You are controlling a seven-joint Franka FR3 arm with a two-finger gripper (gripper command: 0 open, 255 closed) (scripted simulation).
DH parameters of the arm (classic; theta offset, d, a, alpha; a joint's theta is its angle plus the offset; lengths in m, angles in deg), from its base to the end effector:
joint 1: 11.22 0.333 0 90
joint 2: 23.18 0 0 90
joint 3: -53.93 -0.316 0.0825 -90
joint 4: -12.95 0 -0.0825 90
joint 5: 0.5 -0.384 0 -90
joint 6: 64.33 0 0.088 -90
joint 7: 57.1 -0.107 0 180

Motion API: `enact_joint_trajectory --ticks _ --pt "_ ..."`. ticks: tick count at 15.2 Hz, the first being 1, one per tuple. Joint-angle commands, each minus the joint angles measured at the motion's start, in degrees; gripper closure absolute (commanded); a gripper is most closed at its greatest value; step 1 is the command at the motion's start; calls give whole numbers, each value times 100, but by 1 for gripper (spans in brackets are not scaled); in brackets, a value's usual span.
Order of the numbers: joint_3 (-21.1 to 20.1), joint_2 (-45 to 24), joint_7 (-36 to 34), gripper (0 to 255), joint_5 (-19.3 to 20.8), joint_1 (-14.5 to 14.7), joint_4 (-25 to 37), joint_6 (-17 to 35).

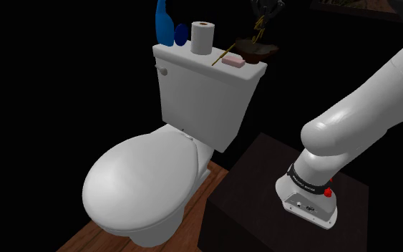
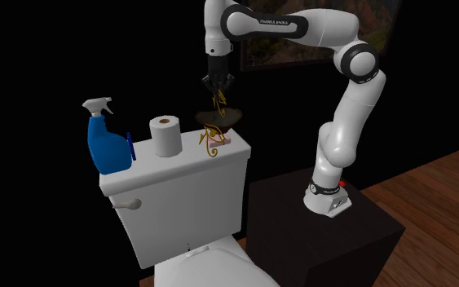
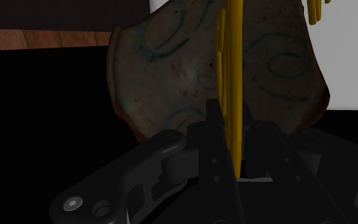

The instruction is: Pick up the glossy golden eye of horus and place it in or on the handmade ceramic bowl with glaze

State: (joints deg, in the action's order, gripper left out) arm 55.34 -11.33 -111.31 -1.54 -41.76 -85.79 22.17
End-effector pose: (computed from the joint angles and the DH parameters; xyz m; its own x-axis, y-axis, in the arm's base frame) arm 0.4094 -0.2546 0.6548 0.0686 -0.9974 -0.0228 -0.9976 -0.0685 -0.0080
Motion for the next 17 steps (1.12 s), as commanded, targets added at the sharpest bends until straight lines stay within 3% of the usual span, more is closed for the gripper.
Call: enact_joint_trajectory --ticks 1,2,3,8,12,17 --pt "0 1 0 255 0 0 -3 2" --pt "0 0 0 255 0 0 -1 1" --pt "0 0 0 0 0 0 -1 1" --pt "0 1 0 0 0 0 -1 1" --pt "13 -320 4 0 -8 -5 1112 -792" --pt "13 -320 4 0 -8 -5 1113 -792"
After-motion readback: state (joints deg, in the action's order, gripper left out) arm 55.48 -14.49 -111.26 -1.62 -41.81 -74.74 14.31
